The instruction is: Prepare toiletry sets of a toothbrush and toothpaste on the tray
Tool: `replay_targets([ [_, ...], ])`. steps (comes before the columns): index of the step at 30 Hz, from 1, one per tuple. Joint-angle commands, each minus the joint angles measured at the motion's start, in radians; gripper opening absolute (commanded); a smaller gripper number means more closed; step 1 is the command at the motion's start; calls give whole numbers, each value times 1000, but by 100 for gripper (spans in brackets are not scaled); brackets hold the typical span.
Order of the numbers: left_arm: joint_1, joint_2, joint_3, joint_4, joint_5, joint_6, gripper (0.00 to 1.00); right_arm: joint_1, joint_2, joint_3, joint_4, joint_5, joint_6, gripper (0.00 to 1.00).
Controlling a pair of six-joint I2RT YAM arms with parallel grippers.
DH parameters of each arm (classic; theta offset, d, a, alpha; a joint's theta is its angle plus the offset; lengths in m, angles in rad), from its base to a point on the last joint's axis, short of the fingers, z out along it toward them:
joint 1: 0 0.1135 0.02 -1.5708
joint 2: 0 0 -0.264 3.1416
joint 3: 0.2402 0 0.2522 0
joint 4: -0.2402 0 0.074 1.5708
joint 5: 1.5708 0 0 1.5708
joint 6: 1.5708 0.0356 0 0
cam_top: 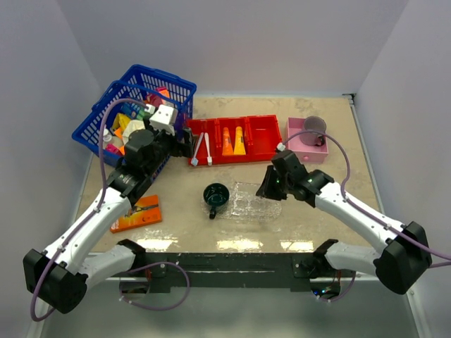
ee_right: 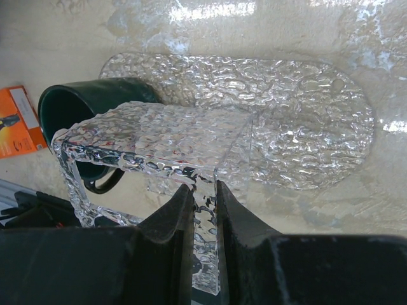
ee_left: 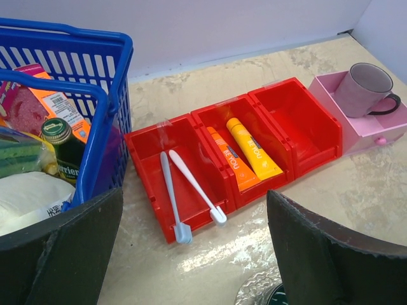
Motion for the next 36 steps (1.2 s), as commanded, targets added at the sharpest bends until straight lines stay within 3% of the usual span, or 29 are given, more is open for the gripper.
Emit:
replay_targets([
  [1, 2, -1, 2, 31, 18, 1, 98, 9, 1, 0, 47, 47, 33, 0],
  [36, 2, -4, 5, -3, 27, 1, 98, 43, 150, 25, 114, 98, 24, 0],
])
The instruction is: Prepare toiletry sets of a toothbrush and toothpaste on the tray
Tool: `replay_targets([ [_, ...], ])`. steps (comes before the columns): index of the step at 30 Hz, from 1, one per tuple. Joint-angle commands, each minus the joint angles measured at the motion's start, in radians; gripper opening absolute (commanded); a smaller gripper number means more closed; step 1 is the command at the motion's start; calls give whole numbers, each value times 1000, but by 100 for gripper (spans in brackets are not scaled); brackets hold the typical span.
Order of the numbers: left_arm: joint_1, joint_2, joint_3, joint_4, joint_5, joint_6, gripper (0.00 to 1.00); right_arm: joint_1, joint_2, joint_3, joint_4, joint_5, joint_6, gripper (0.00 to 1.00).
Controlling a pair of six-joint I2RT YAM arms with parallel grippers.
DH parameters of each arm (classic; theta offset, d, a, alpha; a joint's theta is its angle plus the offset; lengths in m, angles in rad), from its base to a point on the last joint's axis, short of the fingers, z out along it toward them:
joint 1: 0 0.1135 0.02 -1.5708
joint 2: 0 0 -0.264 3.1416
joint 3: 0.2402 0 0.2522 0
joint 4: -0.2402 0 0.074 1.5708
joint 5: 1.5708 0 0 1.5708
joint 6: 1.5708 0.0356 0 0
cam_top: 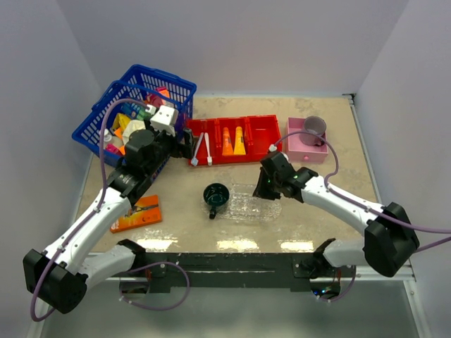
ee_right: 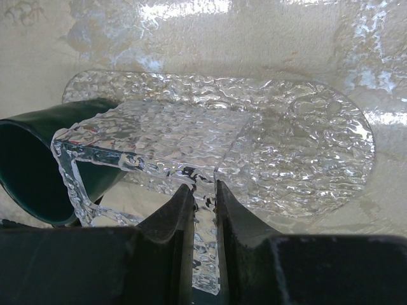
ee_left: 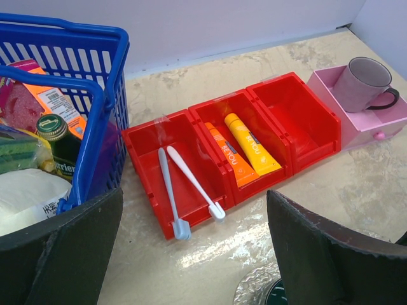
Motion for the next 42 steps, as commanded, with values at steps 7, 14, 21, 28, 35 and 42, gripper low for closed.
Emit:
replay_targets([
  [7, 3, -1, 5, 14, 18, -1, 98, 21, 8, 16, 39, 35, 28, 0],
  [14, 2, 3, 8, 13, 23, -2, 98, 34, 4, 10, 36, 47, 50, 0],
  [21, 2, 5, 10, 13, 29, -4, 99, 49, 14, 8, 35, 58, 65, 0],
  [28, 2, 5, 10, 11, 31, -4, 99, 52, 15, 2, 29, 75, 74, 0],
  [35, 2, 6, 11, 11, 34, -5, 99, 57, 18, -12, 27, 90, 77, 0],
  [42, 2, 9, 10, 11, 34, -5, 99, 58, 21, -21, 30, 89, 81, 0],
])
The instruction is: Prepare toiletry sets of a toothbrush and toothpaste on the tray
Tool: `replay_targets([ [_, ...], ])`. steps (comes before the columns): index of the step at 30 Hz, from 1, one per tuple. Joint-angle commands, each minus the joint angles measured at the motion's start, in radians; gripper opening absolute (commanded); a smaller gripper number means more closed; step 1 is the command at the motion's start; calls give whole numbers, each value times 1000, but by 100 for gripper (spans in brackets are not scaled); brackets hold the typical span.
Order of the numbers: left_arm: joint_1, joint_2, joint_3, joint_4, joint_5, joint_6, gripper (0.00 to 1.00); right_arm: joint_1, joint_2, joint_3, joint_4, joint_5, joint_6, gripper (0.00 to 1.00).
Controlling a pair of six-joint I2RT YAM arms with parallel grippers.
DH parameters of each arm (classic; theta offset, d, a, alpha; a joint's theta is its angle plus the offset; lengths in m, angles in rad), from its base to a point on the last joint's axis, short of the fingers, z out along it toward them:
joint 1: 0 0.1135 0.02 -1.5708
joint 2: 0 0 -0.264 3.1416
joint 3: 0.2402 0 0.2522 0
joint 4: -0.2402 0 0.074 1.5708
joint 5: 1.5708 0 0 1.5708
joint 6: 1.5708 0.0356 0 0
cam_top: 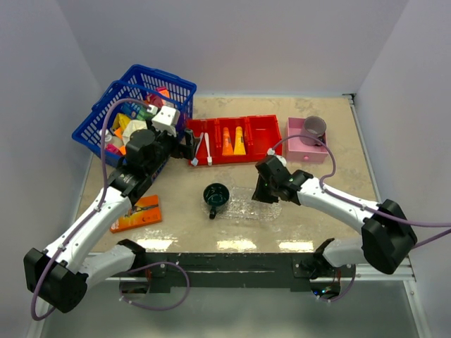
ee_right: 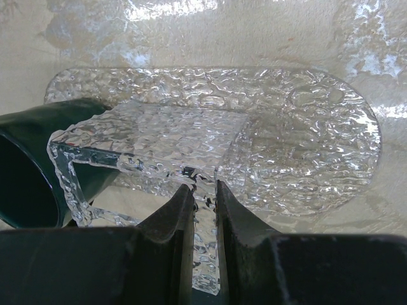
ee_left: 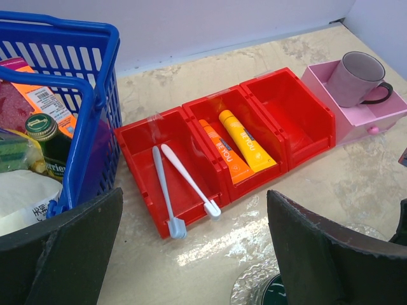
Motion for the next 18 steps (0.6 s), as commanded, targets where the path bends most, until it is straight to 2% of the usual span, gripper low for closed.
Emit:
replay_targets([
  [1, 2, 2, 10, 13, 10, -5, 99, 7, -5, -5, 24, 30, 26, 0],
  [7, 2, 2, 10, 13, 11, -5, 99, 7, 0, -5, 20, 35, 26, 0],
  [18, 2, 1, 10, 11, 14, -5, 99, 7, 14, 11, 15, 33, 17, 20],
])
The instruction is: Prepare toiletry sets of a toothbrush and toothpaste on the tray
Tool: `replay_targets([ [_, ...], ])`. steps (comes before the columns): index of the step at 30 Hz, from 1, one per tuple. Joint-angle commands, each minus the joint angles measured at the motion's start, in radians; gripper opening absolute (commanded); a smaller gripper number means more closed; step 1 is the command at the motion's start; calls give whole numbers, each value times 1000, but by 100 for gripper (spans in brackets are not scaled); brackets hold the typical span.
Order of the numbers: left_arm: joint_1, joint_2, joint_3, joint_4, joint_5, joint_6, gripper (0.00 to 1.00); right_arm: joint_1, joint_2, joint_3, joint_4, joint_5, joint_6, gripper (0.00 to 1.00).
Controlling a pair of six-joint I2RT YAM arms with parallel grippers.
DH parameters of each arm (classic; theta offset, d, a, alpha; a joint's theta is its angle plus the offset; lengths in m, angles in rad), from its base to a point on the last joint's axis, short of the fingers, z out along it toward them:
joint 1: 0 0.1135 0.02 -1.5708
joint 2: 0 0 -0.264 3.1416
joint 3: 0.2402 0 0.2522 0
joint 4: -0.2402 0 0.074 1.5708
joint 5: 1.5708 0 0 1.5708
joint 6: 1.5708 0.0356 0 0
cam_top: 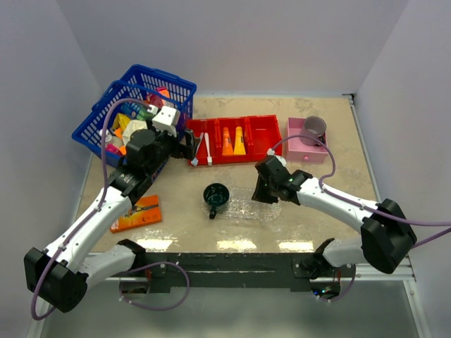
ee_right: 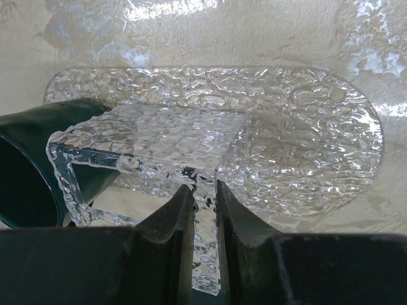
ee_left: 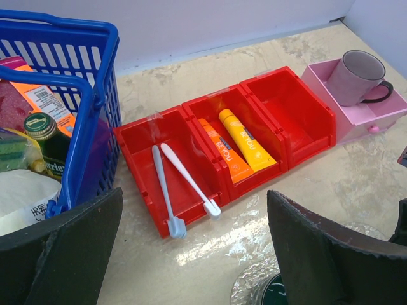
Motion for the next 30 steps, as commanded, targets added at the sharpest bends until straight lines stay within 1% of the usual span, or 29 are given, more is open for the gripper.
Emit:
replay_targets([
  [1, 2, 1, 11, 13, 16, -5, 99, 8, 7, 16, 9, 35, 10, 24],
  [3, 2, 3, 11, 11, 17, -5, 99, 6, 7, 20, 5, 39, 10, 27],
  [4, 2, 1, 13, 11, 17, -5, 99, 6, 5, 20, 5, 40, 10, 31],
  [7, 2, 4, 13, 10, 20, -5, 99, 8, 4, 20, 6, 41, 10, 37],
  [15, 2, 9, 13, 10, 18, -5, 99, 8, -1, 22, 14, 47, 16, 46],
  [16, 2, 9, 13, 10, 18, -5, 99, 6, -2, 23, 11, 50, 16, 48],
  [21, 2, 9, 13, 8, 17, -3, 99, 6, -25, 39, -9, 73, 2, 54],
  [22, 2, 9, 15, 8, 15, -3, 99, 6, -30, 40, -15, 82, -1, 57],
  [26, 2, 9, 13, 6, 10, -2, 99, 6, -60, 57, -32, 116, -22, 59],
  [30, 2, 10, 13, 8, 6, 0, 99, 6, -99, 91, -81, 167, -45, 57],
])
